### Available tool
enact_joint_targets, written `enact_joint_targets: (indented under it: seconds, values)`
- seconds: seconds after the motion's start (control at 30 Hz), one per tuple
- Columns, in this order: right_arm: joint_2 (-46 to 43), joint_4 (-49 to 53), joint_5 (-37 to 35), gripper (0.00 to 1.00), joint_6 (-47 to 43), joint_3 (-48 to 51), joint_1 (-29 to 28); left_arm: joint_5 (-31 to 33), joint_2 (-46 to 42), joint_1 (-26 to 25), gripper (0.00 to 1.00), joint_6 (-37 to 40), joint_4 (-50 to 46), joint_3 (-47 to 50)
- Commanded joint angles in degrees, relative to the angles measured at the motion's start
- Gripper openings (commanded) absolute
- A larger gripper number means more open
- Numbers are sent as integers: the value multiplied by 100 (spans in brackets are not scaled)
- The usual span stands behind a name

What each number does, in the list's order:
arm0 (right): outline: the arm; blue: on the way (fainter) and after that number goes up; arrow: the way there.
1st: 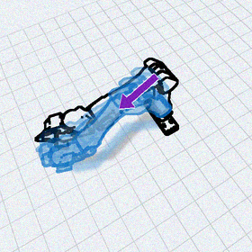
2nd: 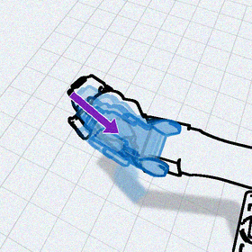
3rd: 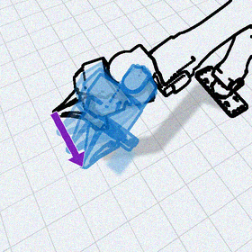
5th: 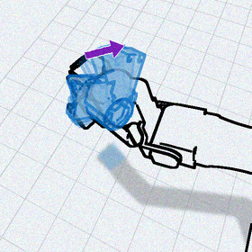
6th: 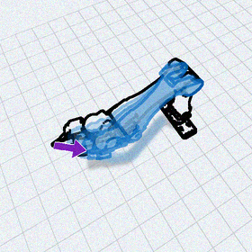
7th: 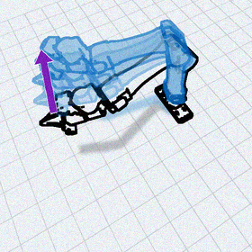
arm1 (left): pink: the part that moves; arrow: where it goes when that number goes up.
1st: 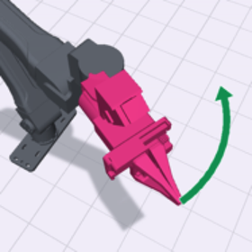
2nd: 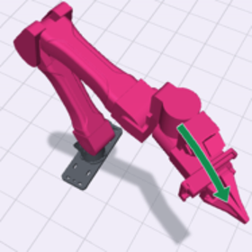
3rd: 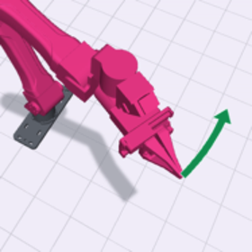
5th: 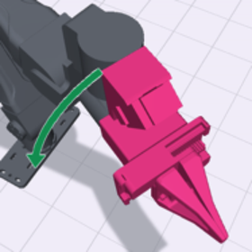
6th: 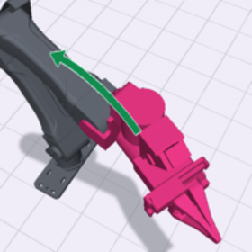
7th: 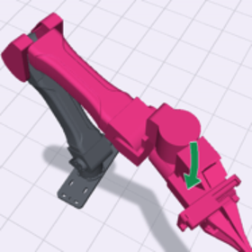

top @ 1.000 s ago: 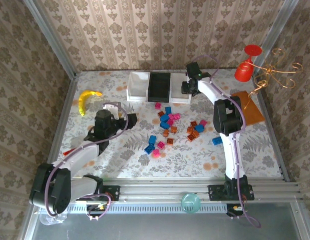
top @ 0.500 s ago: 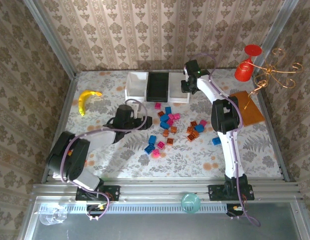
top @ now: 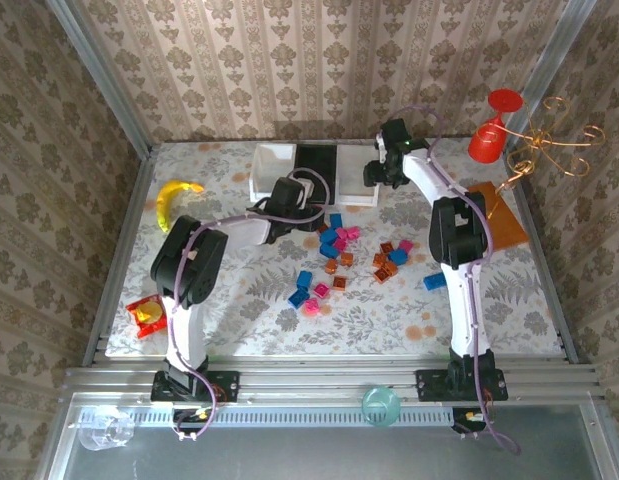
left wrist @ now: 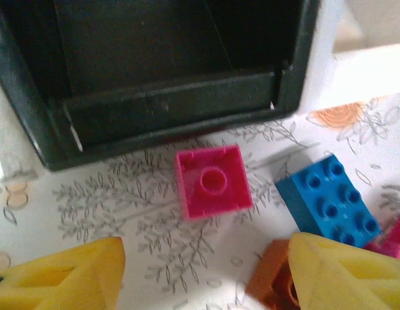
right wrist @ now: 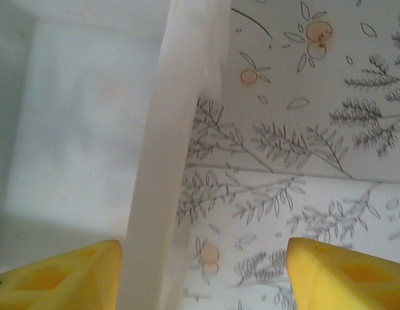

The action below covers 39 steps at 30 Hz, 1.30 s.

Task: Sort the legos into containers by color
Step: Pick up the lego from the center of the table, then place the lego in the container.

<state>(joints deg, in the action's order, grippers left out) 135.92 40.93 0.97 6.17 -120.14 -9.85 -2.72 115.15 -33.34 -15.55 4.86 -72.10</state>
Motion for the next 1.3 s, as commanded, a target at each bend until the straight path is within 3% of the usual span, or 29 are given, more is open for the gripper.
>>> enact_joint_targets:
  seconds: [0.0, 0.27, 0.57, 0.7, 0.87, 1.07, 1.27]
  values:
    - [-912, -365, 175, 71, 73, 547, -23, 168, 302, -32, 68, 285, -575, -459]
    - [-2369, -1292, 389, 76, 407, 2360, -71, 327, 814, -102, 66, 421, -980, -1140]
    - [-3640, -1807, 491, 79, 653, 3794, -280, 452, 1103, -208, 42, 362, -852, -1356]
    - [-4147, -2144, 496, 79, 819, 4593, -389, 476, 642, -225, 33, 226, -415, -848]
    - [-4715, -2446, 442, 79, 970, 5447, -632, 812, -702, -162, 28, 144, 349, 461]
    - [-5287, -2916, 362, 80, 963, 6149, -1103, 818, -1974, 473, 26, 16, 800, 1505]
    - [-5308, -3106, 291, 80, 984, 6284, -1322, 278, -1411, 1293, 27, 30, 504, 697]
